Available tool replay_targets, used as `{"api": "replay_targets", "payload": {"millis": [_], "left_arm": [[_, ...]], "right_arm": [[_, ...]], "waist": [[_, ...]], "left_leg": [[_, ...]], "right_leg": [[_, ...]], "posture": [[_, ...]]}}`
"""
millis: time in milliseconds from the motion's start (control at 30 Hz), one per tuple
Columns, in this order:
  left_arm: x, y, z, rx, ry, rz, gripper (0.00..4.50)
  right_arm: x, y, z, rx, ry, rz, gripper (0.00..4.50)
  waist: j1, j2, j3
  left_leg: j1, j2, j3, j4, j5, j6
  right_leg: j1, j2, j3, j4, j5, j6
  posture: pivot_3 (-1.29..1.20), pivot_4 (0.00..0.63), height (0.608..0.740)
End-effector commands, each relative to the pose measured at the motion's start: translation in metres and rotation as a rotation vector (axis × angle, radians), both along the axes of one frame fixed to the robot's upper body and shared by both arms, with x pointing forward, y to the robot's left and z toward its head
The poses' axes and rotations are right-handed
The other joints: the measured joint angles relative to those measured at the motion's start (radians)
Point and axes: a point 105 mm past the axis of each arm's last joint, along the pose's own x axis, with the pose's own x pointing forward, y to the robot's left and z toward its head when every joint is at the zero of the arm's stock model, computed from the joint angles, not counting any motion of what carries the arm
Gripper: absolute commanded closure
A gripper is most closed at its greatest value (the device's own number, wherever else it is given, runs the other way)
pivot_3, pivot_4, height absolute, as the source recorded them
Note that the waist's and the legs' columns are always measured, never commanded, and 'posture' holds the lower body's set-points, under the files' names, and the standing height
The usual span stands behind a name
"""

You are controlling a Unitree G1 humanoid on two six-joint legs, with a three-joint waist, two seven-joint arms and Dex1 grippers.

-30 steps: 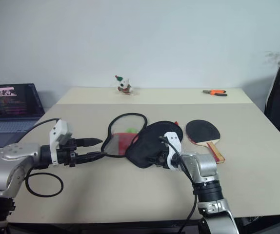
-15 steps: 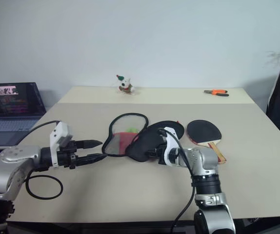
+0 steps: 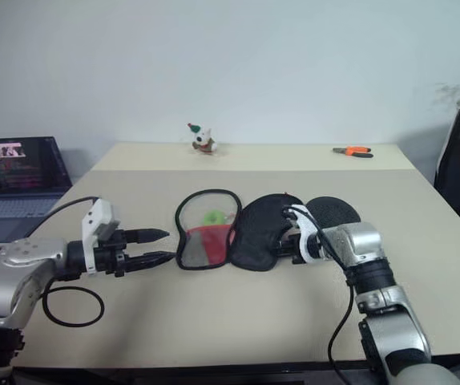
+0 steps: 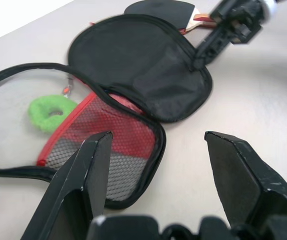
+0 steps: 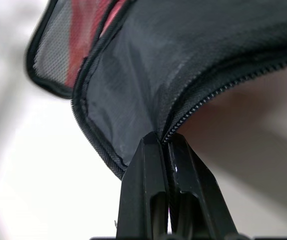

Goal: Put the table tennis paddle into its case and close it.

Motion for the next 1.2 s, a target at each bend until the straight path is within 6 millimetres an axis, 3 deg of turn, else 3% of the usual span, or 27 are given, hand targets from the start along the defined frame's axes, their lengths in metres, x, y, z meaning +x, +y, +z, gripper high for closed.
{"api": "replay_targets", "payload": {"millis": [33,367,733,967,1200], "left_arm": [[-0.003,-0.001,0.013,0.028,-0.053,-0.015,1.28],[-0.004,-0.004,0.014,0.052,-0.06,-0.034,1.28],[-0.003,-0.008,0.016,0.058,-0.069,-0.059,1.28],[-0.002,-0.009,0.015,0.059,-0.07,-0.064,1.28],[0.0,-0.013,0.014,0.053,-0.072,-0.075,1.28]], "right_arm": [[0.01,-0.003,0.013,-0.031,-0.074,0.05,4.47],[0.031,-0.02,0.022,-0.155,-0.141,0.097,4.47],[0.039,-0.039,0.021,-0.23,-0.144,0.096,4.47],[0.05,-0.039,0.032,-0.237,-0.215,0.043,4.47],[0.058,-0.055,0.032,-0.335,-0.296,0.014,2.14]], "waist": [[0.0,0.0,0.0],[0.001,0.0,0.0],[0.002,0.0,0.0],[0.002,0.0,0.0],[0.002,0.0,0.0]], "left_leg": [[0.0,0.0,0.0,0.0,0.0,0.0],[-0.001,0.0,0.0,0.0,0.0,0.0],[-0.001,0.001,0.0,0.0,0.0,0.0],[-0.001,0.001,0.0,0.0,0.0,0.0],[-0.002,0.001,0.001,0.0,0.0,-0.001]], "right_leg": [[0.0,0.0,0.0,0.0,0.0,0.0],[-0.001,0.0,0.0,0.0,0.0,0.0],[-0.001,-0.001,0.0,0.0,0.0,0.0],[-0.001,-0.001,0.0,0.0,0.0,0.0],[-0.001,-0.002,0.0,0.0,0.0,0.0]], "posture": [[0.0,0.15,0.74],[0.0,0.15,0.74],[0.0,0.15,0.74],[0.0,0.15,0.74],[0.0,0.15,0.74]]}}
